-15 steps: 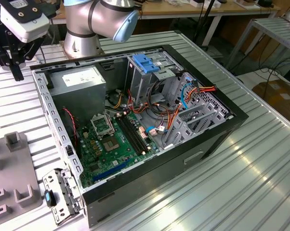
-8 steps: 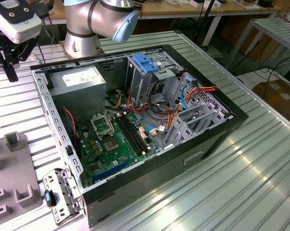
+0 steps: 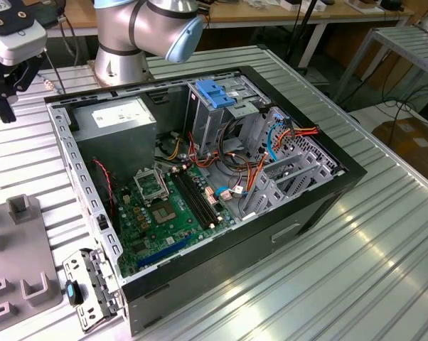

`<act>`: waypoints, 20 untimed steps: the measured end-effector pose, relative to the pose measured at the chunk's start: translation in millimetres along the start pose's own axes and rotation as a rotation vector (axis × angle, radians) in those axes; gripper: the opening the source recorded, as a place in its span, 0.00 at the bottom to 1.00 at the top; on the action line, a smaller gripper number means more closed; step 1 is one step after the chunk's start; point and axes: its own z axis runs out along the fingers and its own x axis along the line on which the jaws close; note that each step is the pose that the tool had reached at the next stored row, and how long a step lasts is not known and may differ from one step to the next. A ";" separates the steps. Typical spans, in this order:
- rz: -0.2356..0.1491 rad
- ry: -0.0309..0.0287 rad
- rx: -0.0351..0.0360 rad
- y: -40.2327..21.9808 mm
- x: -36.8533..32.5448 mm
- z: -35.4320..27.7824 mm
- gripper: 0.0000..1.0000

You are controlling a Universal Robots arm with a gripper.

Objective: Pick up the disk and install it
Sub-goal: 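Reach for the disk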

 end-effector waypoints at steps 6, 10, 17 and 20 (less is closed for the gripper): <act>0.000 -0.0001 -0.0001 0.1 6.6 -0.1 0.11; 0.000 0.0000 0.0000 0.2 12.5 -0.2 0.11; 0.000 0.0000 0.0000 0.4 22.5 -0.4 0.11; 0.000 0.0000 0.0000 0.5 26.1 -0.5 0.11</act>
